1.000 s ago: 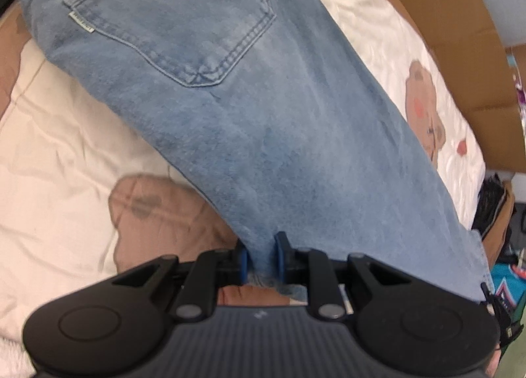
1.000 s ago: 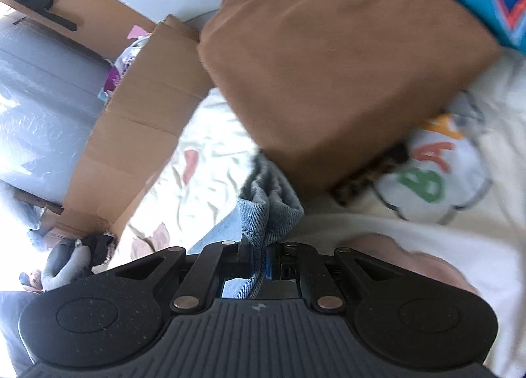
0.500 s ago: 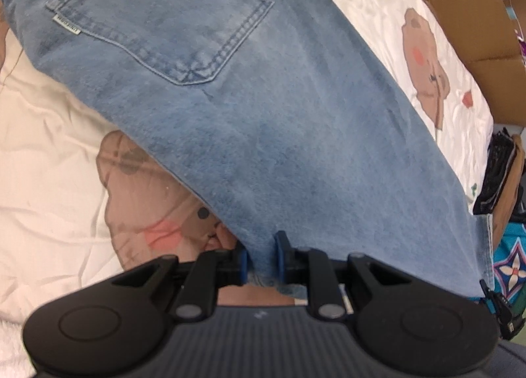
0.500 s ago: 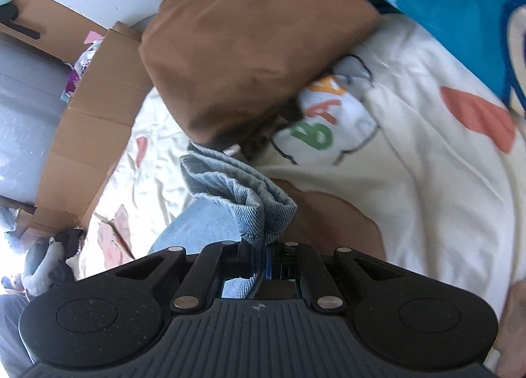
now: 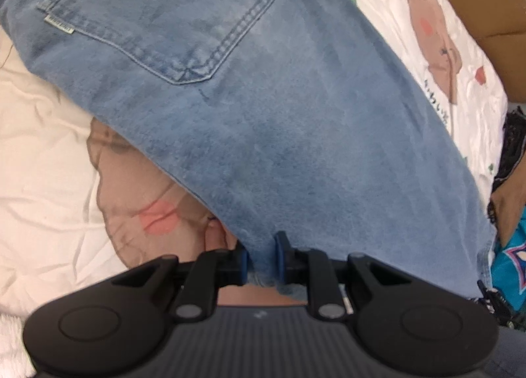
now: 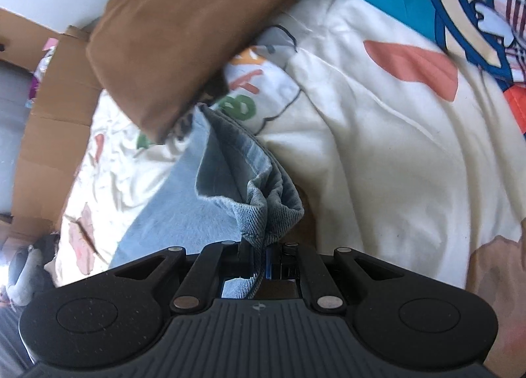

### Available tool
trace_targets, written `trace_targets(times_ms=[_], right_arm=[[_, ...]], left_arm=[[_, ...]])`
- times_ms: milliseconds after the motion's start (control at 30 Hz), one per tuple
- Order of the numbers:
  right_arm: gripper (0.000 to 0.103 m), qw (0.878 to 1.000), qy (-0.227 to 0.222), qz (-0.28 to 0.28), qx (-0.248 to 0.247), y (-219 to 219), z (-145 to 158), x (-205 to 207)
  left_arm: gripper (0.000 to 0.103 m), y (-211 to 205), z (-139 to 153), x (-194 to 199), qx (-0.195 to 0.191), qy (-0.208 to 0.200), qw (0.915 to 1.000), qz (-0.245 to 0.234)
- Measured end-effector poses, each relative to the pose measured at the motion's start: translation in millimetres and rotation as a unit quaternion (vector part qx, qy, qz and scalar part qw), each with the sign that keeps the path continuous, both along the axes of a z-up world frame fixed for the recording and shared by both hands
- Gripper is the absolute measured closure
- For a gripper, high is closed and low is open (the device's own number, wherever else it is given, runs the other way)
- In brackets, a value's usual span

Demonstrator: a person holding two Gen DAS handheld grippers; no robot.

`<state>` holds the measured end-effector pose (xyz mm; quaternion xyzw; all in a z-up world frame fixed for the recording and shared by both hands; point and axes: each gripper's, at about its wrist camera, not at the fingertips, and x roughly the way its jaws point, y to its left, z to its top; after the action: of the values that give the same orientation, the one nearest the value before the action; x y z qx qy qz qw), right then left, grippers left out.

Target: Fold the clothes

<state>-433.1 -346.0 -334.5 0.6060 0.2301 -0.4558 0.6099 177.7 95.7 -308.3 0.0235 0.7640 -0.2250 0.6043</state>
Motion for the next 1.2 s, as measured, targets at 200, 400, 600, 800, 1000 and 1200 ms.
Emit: trace_targets(times_ms=[200, 400, 600, 800, 1000, 1200], right_arm=[[0.096, 0.999, -0.003, -0.026, 0.03, 1, -24, -5], [0.092, 0.998, -0.011, -0.043, 0.036, 7, -31, -6], [0.087, 0.998, 0.003, -0.039, 0.054, 3, -35, 3], [0.077, 0.996, 0.004, -0.065, 0.064, 6, -34, 2], [0.069, 0.992, 0.029, -0.097, 0.077, 15, -37, -1], [0.069, 0.983, 0.055, -0.142, 0.1, 16, -25, -4]], left_arm=[[0.083, -2, -2, 18, 0.005, 0.007, 0.9999, 0.013], [0.078, -11, 31, 46, 0.017, -0.014, 0.9997, 0.013], [0.076, -23, 76, 86, -0.01, -0.069, 0.9965, 0.046], [0.066, -68, 94, 104, -0.031, -0.109, 0.9925, 0.046], [0.065, -118, 78, 96, -0.104, -0.091, 0.9896, 0.04], [0.064, -147, 69, 86, -0.142, -0.086, 0.9853, 0.038]])
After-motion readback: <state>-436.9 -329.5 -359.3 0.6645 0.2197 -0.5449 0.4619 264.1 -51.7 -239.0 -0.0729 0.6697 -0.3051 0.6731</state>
